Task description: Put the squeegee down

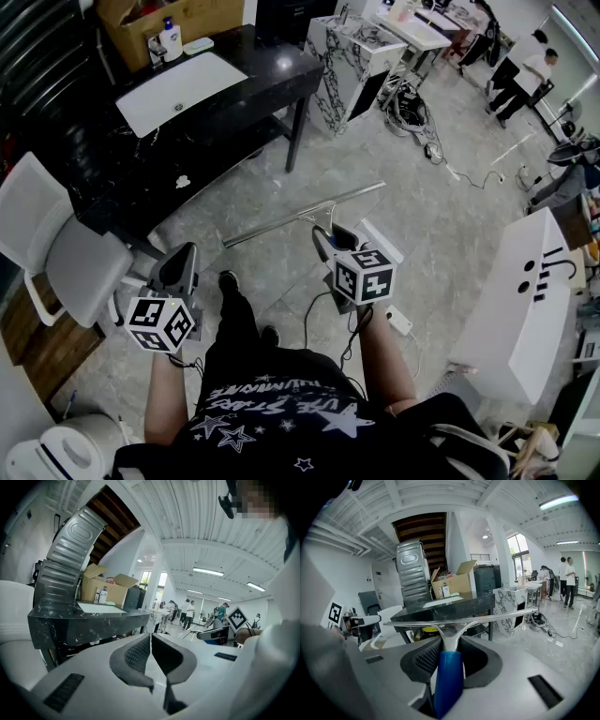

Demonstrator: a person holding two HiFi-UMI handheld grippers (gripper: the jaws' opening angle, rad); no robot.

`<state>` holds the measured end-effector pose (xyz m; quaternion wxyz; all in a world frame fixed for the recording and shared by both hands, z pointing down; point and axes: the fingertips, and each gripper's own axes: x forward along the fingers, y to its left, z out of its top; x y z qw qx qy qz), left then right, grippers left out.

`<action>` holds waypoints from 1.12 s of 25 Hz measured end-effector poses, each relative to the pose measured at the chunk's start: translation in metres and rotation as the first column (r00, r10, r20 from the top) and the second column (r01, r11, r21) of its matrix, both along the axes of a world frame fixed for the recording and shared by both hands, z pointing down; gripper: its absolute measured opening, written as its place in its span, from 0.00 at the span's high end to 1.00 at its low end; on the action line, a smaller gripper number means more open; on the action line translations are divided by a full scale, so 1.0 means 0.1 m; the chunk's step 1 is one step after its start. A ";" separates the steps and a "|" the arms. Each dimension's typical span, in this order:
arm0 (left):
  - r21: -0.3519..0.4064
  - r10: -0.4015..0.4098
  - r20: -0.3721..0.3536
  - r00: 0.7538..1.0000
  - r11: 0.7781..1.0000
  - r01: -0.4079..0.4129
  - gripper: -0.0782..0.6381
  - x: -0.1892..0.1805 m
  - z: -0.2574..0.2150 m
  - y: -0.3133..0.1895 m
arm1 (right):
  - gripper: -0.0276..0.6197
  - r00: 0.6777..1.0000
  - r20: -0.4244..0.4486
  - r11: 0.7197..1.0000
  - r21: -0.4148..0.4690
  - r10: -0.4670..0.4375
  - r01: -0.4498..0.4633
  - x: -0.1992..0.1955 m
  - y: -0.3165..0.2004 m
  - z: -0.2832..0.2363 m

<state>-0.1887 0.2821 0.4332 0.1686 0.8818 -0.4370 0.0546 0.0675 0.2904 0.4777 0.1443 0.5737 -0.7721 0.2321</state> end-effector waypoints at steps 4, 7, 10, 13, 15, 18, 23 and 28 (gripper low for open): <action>0.001 0.008 0.002 1.000 1.000 -0.008 0.85 0.00 0.03 0.01 | 0.75 1.000 -0.009 1.000 0.013 0.005 -0.004 -0.02 -0.01 -0.01; 0.004 0.014 0.002 1.000 1.000 -0.014 0.85 0.04 0.02 0.02 | 0.75 1.000 -0.016 1.000 0.015 0.004 -0.004 -0.02 -0.01 -0.02; 0.006 0.018 0.003 1.000 1.000 -0.018 0.85 0.07 0.00 0.01 | 0.75 1.000 -0.013 1.000 0.015 0.004 -0.004 0.00 -0.02 -0.02; 0.006 0.019 0.008 1.000 1.000 -0.019 0.85 0.10 0.01 -0.07 | 0.75 1.000 -0.011 1.000 0.015 0.005 -0.005 0.04 -0.09 -0.01; 0.001 0.020 0.011 1.000 1.000 -0.020 0.85 0.13 0.02 -0.14 | 0.75 1.000 -0.010 1.000 0.014 0.010 -0.010 0.07 -0.16 -0.01; -0.009 0.029 0.013 1.000 1.000 -0.029 0.85 0.19 0.03 -0.24 | 0.75 1.000 -0.004 1.000 0.008 0.023 -0.023 0.12 -0.26 -0.01; -0.013 0.047 0.011 0.999 0.999 -0.047 0.85 0.28 0.03 -0.55 | 0.75 1.000 -0.007 1.000 0.004 0.029 -0.029 0.18 -0.51 -0.01; -0.012 0.075 0.005 0.997 0.997 -0.075 0.85 0.39 0.07 -1.06 | 0.75 0.998 -0.019 0.998 -0.001 0.056 -0.056 0.30 -0.93 0.03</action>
